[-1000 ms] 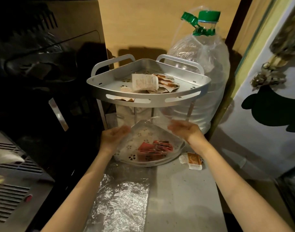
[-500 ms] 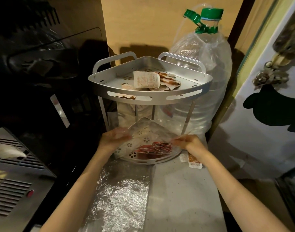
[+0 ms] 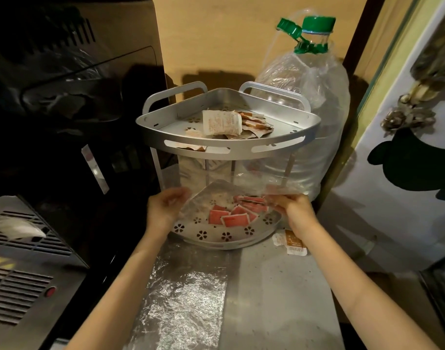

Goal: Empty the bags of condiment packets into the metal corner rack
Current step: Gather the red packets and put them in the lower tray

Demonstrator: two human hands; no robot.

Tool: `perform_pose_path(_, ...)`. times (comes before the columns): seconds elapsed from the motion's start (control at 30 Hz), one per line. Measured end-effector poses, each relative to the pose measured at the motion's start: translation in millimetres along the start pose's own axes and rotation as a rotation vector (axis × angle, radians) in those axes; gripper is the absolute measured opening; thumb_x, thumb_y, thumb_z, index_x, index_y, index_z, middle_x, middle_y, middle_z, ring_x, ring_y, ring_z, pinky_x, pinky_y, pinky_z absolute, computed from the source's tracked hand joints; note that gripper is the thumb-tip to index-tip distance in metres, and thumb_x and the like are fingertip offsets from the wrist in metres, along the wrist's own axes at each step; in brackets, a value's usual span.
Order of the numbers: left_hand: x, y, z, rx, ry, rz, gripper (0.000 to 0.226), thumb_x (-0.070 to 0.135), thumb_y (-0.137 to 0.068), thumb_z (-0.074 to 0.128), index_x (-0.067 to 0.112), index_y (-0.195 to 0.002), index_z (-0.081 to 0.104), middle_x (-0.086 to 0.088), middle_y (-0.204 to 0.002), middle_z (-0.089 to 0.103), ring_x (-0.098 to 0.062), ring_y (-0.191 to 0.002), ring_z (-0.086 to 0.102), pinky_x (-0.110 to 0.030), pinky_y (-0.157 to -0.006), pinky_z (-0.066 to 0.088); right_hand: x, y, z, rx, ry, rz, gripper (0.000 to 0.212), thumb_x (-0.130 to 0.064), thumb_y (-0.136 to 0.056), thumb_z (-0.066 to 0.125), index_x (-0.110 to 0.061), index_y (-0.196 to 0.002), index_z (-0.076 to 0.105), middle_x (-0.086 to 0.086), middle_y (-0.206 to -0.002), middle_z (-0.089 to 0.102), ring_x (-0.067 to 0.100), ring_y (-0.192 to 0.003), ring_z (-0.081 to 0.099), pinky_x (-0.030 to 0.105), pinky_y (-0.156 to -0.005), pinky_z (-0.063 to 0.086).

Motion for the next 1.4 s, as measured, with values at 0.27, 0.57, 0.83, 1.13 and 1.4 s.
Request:
perform_pose_path(0.27,20,-3,-1,0.034,0.103,0.023,0.012,0.003,-0.08,0.064,0.003,-0.093,0.066,0.002,-0.081,0.064,-0.003,-0.072,0.064,-0.021,-0.073,0.05,-20,-3,2,-0.057,-0.047,-0.006,0.021,0.004,-0.081,0.058,-0.013,-0.088,0.068,-0.001,-0.082,0.074,0.013,-0.082,0.069,0.019,-0.07,0.056)
perform_pose_path(0.57,41,-1,-4,0.065,0.2,0.044,0.006,0.002,-0.078,0.066,0.006,-0.082,0.068,0.007,-0.071,0.068,-0.01,-0.075,0.064,-0.022,-0.073,0.051,-48,4,-3,-0.002,-0.061,-0.088,0.027,0.005,-0.086,0.052,-0.016,-0.082,0.067,0.002,-0.087,0.07,0.018,-0.087,0.065,0.031,-0.087,0.052)
perform_pose_path(0.83,80,4,-12,0.046,0.16,0.208,0.018,-0.001,-0.08,0.062,0.016,-0.08,0.066,0.023,-0.06,0.068,0.007,-0.066,0.065,-0.009,-0.061,0.049,-86,26,-2,-0.029,-0.13,-0.179,0.023,0.007,-0.082,0.055,-0.015,-0.076,0.062,-0.009,-0.061,0.072,0.004,-0.062,0.068,0.018,-0.065,0.056)
perform_pose_path(1.13,101,12,-21,-0.044,0.224,0.257,0.014,0.005,-0.079,0.066,0.005,-0.093,0.069,0.015,-0.071,0.073,-0.003,-0.072,0.068,-0.013,-0.06,0.051,-122,59,-9,0.058,0.036,-0.337,0.013,-0.005,-0.084,0.06,-0.017,-0.083,0.066,-0.008,-0.073,0.069,0.001,-0.067,0.067,0.015,-0.063,0.053)
perform_pose_path(1.4,112,35,-18,-0.183,0.259,0.23,0.01,0.011,-0.079,0.065,0.017,-0.085,0.07,0.009,-0.069,0.074,-0.008,-0.069,0.069,-0.015,-0.056,0.053,-129,83,-27,0.066,0.027,-0.365,0.008,-0.014,-0.085,0.061,-0.018,-0.083,0.068,-0.004,-0.066,0.073,0.007,-0.059,0.064,0.018,-0.051,0.05)
Point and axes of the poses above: each hand's wrist, its own y-axis away from the middle knuckle, its own z-axis out of the palm, x = y × z, the point moved 6 cm from there along -y, towards the middle knuckle
